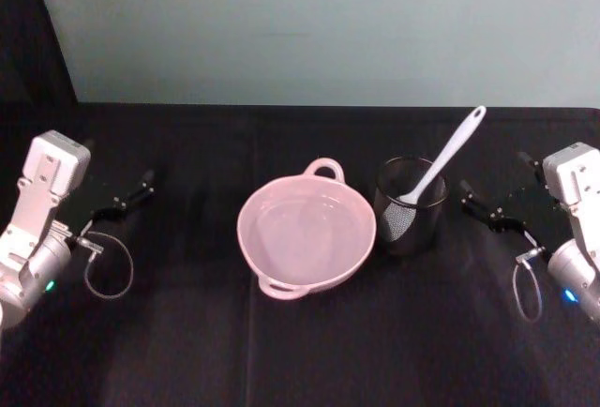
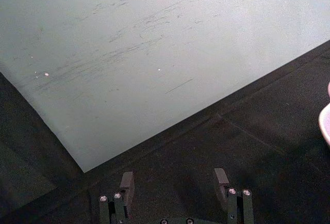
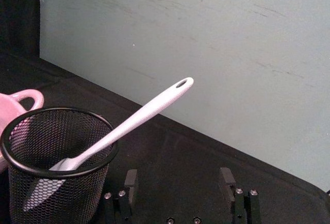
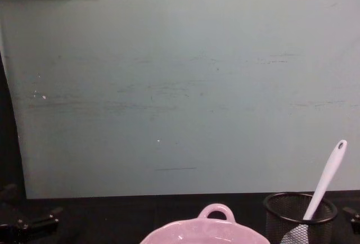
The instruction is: Use the one hand to pick up the spoon and stir the clear water in the bowl.
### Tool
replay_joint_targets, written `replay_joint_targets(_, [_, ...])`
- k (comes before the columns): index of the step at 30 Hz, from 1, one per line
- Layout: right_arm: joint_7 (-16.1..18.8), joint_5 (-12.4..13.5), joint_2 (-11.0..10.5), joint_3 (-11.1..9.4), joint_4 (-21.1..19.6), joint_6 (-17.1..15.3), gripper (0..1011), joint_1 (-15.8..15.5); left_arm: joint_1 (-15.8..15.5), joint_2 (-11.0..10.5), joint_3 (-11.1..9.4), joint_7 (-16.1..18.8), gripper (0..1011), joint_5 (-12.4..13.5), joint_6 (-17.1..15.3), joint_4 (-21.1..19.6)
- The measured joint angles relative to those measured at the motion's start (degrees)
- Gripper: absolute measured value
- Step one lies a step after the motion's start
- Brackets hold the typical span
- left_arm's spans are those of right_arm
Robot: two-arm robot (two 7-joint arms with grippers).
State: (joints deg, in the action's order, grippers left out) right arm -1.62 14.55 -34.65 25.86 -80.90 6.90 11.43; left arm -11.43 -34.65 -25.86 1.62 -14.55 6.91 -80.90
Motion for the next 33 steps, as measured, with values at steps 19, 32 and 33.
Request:
replay_joint_targets(19, [0.0,0.0,0.0,0.0,0.0,0.0,1004,0.0,0.0,0.0,0.0,0.0,1011,0.0,0.0,0.0])
replay_joint_targets(32, [0.0,0.0,0.0,0.0,0.0,0.0,1004,0.0,0.0,0.0,0.0,0.0,1011,0.0,0.0,0.0])
replay_joint_targets(33, [0.0,0.0,0.0,0.0,0.0,0.0,1004,0.0,0.0,0.0,0.0,0.0,1011,0.0,0.0,0.0])
